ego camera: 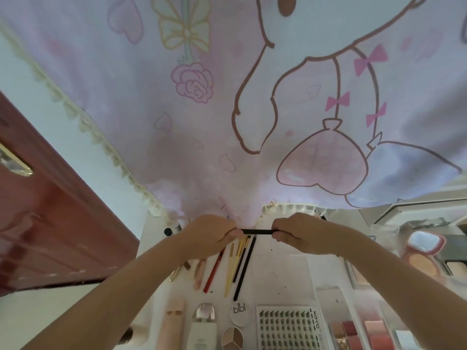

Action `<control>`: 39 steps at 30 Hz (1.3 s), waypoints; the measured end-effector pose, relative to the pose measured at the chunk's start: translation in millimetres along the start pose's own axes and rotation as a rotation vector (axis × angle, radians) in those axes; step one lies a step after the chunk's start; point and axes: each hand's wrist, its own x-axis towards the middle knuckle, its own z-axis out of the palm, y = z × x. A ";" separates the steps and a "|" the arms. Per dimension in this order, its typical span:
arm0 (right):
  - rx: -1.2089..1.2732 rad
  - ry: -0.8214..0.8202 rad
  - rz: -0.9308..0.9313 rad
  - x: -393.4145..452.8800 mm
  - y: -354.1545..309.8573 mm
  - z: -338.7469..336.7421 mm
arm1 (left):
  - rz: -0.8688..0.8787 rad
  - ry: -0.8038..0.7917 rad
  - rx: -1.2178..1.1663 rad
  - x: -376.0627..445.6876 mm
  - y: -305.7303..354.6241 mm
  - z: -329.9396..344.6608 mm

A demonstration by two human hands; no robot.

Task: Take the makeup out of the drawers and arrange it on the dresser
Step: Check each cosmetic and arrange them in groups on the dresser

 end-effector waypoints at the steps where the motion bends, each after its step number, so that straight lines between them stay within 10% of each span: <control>1: -0.006 -0.002 -0.002 -0.2 -0.8 -1.7 | -0.004 -0.001 -0.006 1.2 -0.4 -1.2; 14: -0.083 0.182 0.300 -48.3 63.5 -15.7 | -0.248 0.017 -0.098 -15.9 -59.0 -26.7; 39: 0.195 0.116 0.177 -21.1 32.6 28.3 | -0.035 0.120 -0.220 16.9 -4.5 -7.7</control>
